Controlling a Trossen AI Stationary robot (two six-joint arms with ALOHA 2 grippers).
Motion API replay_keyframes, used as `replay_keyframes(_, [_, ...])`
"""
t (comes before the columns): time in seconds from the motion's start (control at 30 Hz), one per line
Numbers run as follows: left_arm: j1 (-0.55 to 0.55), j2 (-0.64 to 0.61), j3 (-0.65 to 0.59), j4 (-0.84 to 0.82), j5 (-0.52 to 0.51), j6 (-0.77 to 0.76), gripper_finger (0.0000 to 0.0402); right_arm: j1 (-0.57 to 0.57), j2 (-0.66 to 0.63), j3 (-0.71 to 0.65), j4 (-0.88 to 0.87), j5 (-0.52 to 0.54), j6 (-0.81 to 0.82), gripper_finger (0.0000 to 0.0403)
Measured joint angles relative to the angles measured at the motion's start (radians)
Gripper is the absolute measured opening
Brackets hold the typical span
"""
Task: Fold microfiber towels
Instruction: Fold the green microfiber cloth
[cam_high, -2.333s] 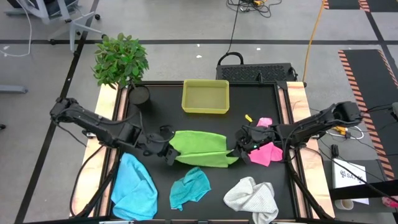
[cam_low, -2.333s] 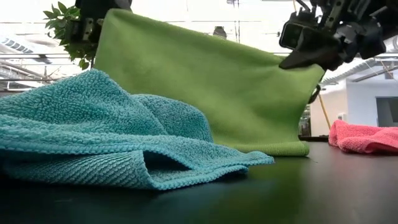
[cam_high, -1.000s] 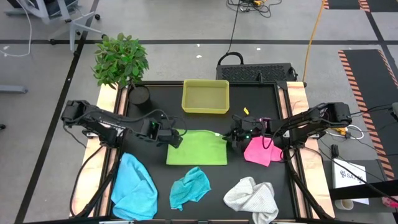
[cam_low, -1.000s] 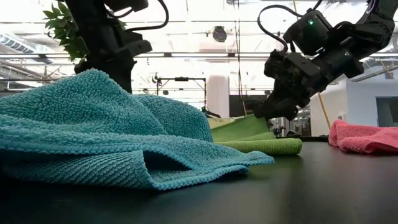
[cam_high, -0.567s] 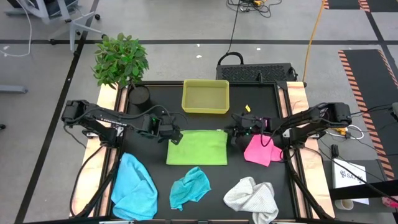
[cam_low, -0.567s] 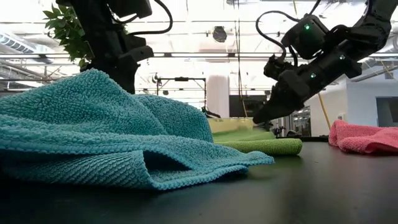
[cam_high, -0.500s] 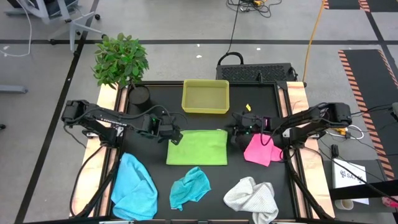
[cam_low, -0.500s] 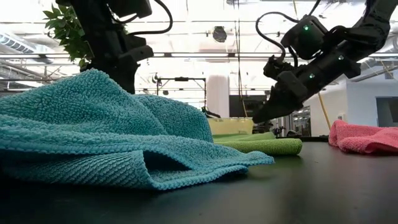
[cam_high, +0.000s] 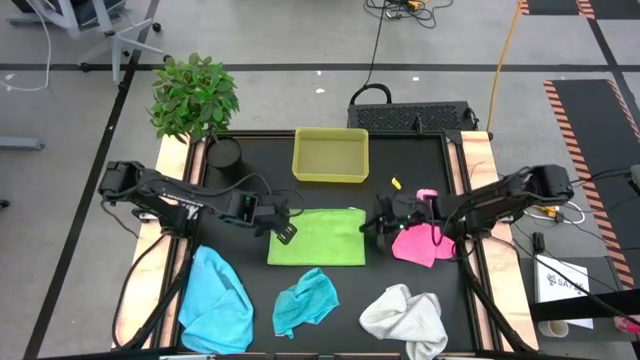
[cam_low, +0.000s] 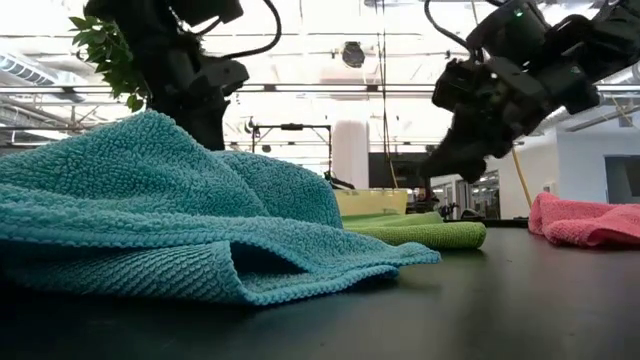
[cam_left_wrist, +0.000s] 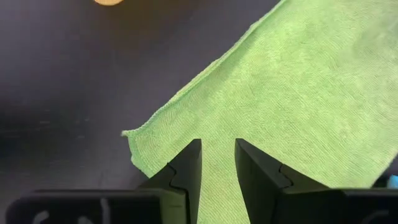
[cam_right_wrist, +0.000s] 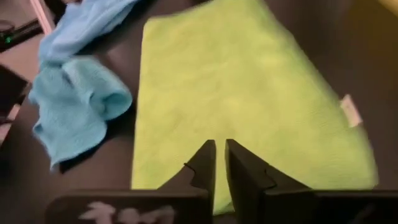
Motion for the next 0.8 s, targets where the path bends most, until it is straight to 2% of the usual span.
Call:
replay_keyframes(0.13, [-0.003, 0.000, -0.057, 0.068, -0.025, -0.004, 0.0075, 0.022, 0.021, 0.017, -0.005, 0.049, 0.015, 0.0004])
replay_keyframes(0.33, [-0.003, 0.000, -0.131, 0.180, -0.042, -0.014, 0.0007, 0.017, 0.102, 0.109, -0.101, 0.081, -0.007, 0.0001])
replay_keyframes(0.57, [-0.002, 0.000, -0.185, 0.214, -0.038, -0.078, 0.0004, 0.012, 0.251, 0.224, -0.198, 0.070, -0.015, 0.0000])
replay_keyframes(0.8, [-0.002, 0.024, -0.214, 0.224, -0.035, -0.152, 0.0005, -0.007, 0.284, 0.248, -0.227, 0.068, -0.015, 0.0000])
